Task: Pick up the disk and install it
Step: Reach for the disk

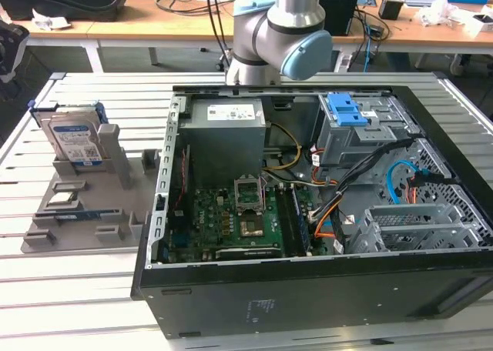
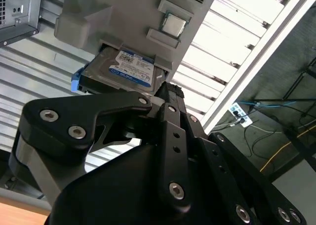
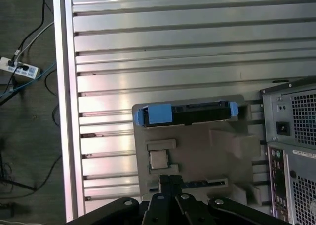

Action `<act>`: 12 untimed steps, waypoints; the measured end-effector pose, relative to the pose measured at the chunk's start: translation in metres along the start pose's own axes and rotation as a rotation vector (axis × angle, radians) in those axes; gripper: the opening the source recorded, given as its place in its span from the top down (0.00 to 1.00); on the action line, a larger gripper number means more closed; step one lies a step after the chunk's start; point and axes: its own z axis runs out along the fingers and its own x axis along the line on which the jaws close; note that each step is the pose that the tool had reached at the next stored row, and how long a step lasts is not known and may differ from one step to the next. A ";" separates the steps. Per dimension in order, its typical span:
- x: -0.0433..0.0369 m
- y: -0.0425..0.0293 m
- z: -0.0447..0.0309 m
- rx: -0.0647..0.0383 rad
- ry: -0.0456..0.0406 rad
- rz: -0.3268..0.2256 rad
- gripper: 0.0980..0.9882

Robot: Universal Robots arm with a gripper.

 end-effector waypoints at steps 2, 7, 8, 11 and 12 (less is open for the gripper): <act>0.0028 0.0022 0.0001 0.000 -0.0001 0.000 0.99; 0.0031 0.0023 0.0000 0.000 -0.0001 0.000 0.99; 0.0031 0.0023 0.0000 0.000 0.0000 0.000 0.99; 0.0031 0.0024 0.0000 0.000 0.0000 0.000 0.99; 0.0031 0.0024 0.0000 0.000 0.0000 0.000 0.99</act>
